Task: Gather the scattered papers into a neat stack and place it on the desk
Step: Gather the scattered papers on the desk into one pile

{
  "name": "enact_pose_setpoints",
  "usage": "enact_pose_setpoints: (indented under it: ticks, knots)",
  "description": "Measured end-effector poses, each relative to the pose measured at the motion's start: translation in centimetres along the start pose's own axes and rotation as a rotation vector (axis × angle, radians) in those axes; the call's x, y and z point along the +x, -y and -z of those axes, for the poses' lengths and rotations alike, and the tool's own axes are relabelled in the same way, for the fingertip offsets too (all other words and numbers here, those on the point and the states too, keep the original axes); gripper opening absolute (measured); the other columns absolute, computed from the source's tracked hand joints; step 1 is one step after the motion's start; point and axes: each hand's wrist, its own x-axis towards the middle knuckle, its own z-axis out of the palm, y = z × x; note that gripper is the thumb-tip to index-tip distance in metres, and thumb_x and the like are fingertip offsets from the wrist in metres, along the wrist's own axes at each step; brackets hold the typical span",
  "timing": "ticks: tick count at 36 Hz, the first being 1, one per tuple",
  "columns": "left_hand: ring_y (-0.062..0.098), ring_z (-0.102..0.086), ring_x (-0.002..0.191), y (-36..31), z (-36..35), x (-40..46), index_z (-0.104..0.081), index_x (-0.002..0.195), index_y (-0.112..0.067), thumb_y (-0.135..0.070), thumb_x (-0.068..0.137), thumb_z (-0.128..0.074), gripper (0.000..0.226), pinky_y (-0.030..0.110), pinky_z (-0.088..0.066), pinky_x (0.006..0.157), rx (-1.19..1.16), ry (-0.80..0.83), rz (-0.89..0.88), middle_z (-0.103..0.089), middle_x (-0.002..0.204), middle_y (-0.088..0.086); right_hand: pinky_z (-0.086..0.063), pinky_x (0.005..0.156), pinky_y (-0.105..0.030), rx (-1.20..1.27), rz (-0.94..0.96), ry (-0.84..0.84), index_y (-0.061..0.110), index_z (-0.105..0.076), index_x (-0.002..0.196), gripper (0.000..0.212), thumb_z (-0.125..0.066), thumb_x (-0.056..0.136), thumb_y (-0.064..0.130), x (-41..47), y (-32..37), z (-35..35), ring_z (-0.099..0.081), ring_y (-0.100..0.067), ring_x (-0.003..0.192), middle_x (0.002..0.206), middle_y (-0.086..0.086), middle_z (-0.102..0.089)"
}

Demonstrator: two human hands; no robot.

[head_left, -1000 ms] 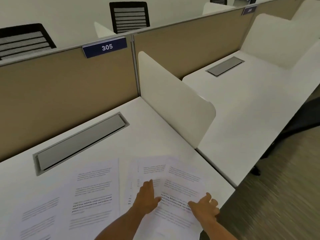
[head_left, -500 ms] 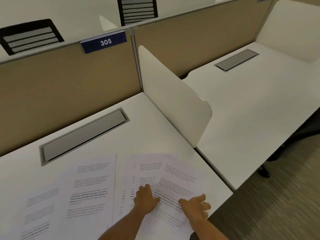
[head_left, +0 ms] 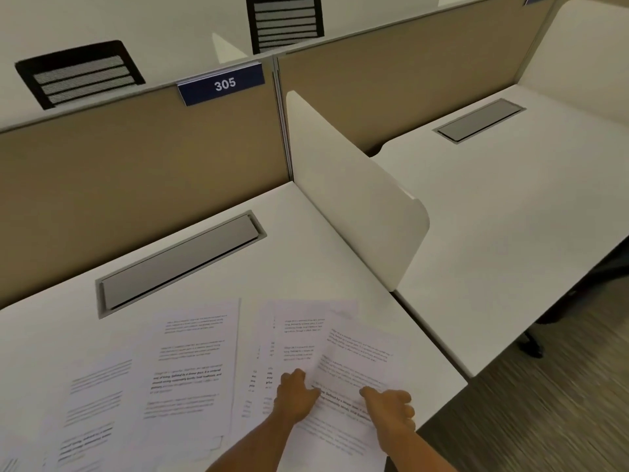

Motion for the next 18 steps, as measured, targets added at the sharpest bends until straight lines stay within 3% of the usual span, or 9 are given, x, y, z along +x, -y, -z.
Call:
enact_pose_setpoints:
  ticks: [4, 7, 9, 11, 13, 15, 18]
  knots:
    - [0.019, -0.060, 0.097, 0.7, 0.4, -0.4, -0.054, 0.110, -0.006, -0.025, 0.090, -0.066, 0.030, 0.028, -0.050, 0.083, -0.069, 0.016, -0.022, -0.062, 0.110, 0.009, -0.046, 0.101, -0.047, 0.026, -0.072, 0.005, 0.007, -0.034, 0.124, 0.071, -0.072, 0.078, 0.046, 0.2, -0.3, -0.4, -0.043, -0.031, 0.112, 0.115, -0.015, -0.036]
    - [0.011, -0.050, 0.083, 1.0, 0.7, -0.8, -0.046, 0.096, -0.014, -0.020, 0.093, -0.063, 0.019, 0.017, -0.041, 0.065, -0.120, 0.001, -0.043, -0.052, 0.089, -0.005, -0.046, 0.097, -0.045, 0.034, -0.089, 0.004, 0.010, -0.031, 0.111, 0.061, -0.070, 0.079, 0.044, -0.4, 0.0, -0.9, -0.042, -0.030, 0.108, 0.108, -0.012, -0.030]
    - [0.014, -0.056, 0.090, 1.2, 0.9, -1.0, -0.047, 0.100, -0.016, -0.016, 0.095, -0.060, 0.013, 0.018, -0.044, 0.073, -0.155, -0.011, -0.051, -0.057, 0.098, -0.002, -0.046, 0.096, -0.046, 0.070, -0.088, 0.010, 0.009, -0.032, 0.113, 0.059, -0.071, 0.080, 0.039, -0.7, 0.5, -1.2, -0.045, -0.033, 0.111, 0.110, -0.014, -0.034]
    - [0.018, -0.061, 0.098, 1.4, 1.2, -1.3, -0.053, 0.105, -0.014, -0.013, 0.096, -0.058, 0.010, 0.024, -0.049, 0.081, -0.204, -0.035, -0.053, -0.064, 0.113, 0.006, -0.048, 0.098, -0.047, 0.128, -0.082, 0.018, 0.006, -0.032, 0.125, 0.063, -0.071, 0.082, 0.030, -1.0, 1.3, -1.5, -0.048, -0.035, 0.111, 0.118, -0.018, -0.042]
    - [0.018, -0.064, 0.099, 1.7, 1.5, -1.5, -0.058, 0.109, -0.010, -0.011, 0.096, -0.057, 0.013, 0.029, -0.053, 0.086, -0.262, -0.061, -0.052, -0.066, 0.114, 0.007, -0.048, 0.100, -0.046, 0.222, -0.046, 0.035, 0.005, -0.025, 0.136, 0.069, -0.069, 0.086, 0.019, -1.3, 2.0, -1.7, -0.051, -0.035, 0.107, 0.118, -0.019, -0.047]
    - [0.018, -0.065, 0.100, 1.9, 1.9, -1.6, -0.060, 0.111, -0.010, -0.011, 0.095, -0.059, 0.016, 0.029, -0.054, 0.086, -0.312, -0.086, -0.046, -0.066, 0.113, 0.005, -0.047, 0.094, -0.042, 0.286, 0.001, 0.041, 0.004, -0.017, 0.143, 0.073, -0.066, 0.088, 0.008, -1.7, 2.5, -1.9, -0.051, -0.033, 0.099, 0.115, -0.019, -0.047]
    - [0.017, -0.063, 0.100, 2.4, 2.8, -1.6, -0.062, 0.113, -0.010, -0.011, 0.094, -0.061, 0.019, 0.023, -0.051, 0.083, -0.360, -0.143, -0.055, -0.065, 0.114, 0.005, -0.048, 0.078, -0.035, 0.234, 0.104, 0.018, 0.003, -0.026, 0.145, 0.064, -0.058, 0.090, 0.003, -1.8, 3.0, -2.0, -0.052, -0.027, 0.084, 0.124, -0.023, -0.056]
